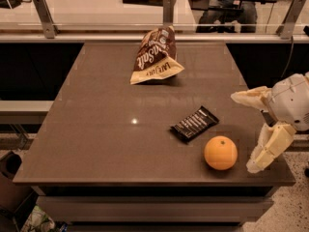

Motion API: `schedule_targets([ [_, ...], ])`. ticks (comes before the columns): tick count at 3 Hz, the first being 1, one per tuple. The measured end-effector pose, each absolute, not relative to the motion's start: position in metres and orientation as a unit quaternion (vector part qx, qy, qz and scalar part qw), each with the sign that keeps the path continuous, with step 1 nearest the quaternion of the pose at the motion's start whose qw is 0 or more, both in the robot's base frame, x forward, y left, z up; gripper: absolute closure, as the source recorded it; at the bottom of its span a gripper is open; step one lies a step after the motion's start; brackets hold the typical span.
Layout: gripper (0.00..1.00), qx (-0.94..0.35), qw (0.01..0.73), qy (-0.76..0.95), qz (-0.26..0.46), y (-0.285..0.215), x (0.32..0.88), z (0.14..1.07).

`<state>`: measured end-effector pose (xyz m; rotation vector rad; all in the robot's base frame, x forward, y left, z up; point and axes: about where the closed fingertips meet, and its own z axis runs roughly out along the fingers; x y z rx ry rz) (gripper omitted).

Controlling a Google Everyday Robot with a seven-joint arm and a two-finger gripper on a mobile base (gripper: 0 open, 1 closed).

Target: Move orange near brown chip bag

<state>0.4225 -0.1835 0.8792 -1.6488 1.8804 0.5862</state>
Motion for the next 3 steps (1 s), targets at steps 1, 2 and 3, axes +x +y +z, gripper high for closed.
schedule_targets([
  [1,0.00,-0.620,0.298,0.680,0.253,-0.178,0.417,0.869],
  [2,0.00,-0.623,0.309,0.661,0.281,-0.170,0.411,0.859],
  [3,0.00,-0.625,0.315,0.647,0.302,-0.160,0.406,0.852],
])
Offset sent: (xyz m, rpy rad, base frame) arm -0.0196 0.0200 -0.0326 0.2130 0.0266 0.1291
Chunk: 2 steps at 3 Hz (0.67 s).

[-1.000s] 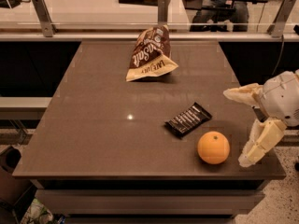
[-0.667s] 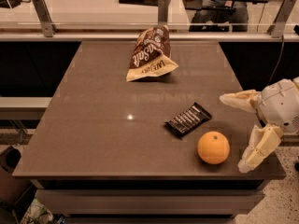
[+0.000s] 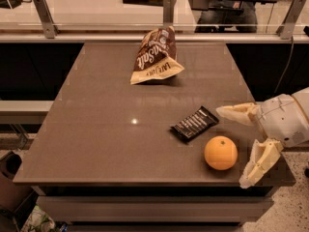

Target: Move orange near brown chip bag

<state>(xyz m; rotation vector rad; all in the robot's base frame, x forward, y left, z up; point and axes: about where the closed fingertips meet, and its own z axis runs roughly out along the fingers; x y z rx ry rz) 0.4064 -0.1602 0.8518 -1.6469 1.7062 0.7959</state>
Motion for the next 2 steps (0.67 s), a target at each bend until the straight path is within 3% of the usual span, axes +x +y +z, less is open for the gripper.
schedule_targets([
  [2,0.41,-0.625,0.320,0.638,0.317,-0.1534,0.4044,0.8462],
])
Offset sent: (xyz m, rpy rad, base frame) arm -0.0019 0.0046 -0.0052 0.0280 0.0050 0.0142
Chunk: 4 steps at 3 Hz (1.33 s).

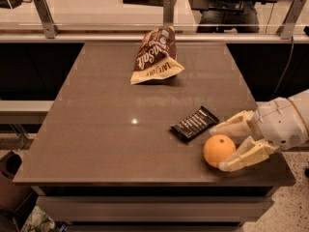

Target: Move orange near brown chip bag

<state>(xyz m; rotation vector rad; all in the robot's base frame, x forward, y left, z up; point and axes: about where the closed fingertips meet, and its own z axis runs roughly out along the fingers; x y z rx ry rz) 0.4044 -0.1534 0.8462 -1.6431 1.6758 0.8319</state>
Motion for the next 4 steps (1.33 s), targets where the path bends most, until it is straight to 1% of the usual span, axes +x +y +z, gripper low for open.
schedule_targets([
  [1,0.65,-0.626,0.320,0.637,0.317,-0.1517,0.4044,0.8463],
  [2,0.87,-0.627,0.320,0.636,0.317,-0.1502,0.4045,0.8465],
  [3,1.00,-0.628,0.319,0.635,0.317,-0.1488,0.4045,0.8467],
  [4,1.00,-0.628,0.319,0.635,0.317,-0.1488,0.4045,0.8467],
])
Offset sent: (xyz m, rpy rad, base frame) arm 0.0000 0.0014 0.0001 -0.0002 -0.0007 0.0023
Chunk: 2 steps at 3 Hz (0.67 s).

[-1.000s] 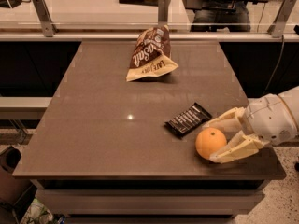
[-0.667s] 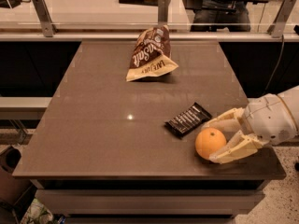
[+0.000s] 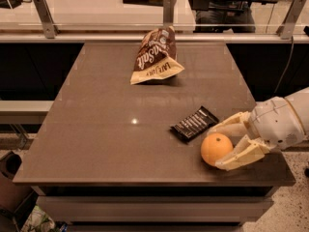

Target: Move orange near brown chip bag

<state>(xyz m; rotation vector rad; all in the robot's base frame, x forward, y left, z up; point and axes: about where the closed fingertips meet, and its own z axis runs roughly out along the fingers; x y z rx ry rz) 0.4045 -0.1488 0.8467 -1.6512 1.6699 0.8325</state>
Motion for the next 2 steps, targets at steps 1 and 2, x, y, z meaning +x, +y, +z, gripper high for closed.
schedule_targets([
  [1,1.00,-0.621,0.322,0.643,0.312,-0.155,0.417,0.858],
  [2,1.00,-0.601,0.331,0.659,0.308,-0.173,0.445,0.876],
])
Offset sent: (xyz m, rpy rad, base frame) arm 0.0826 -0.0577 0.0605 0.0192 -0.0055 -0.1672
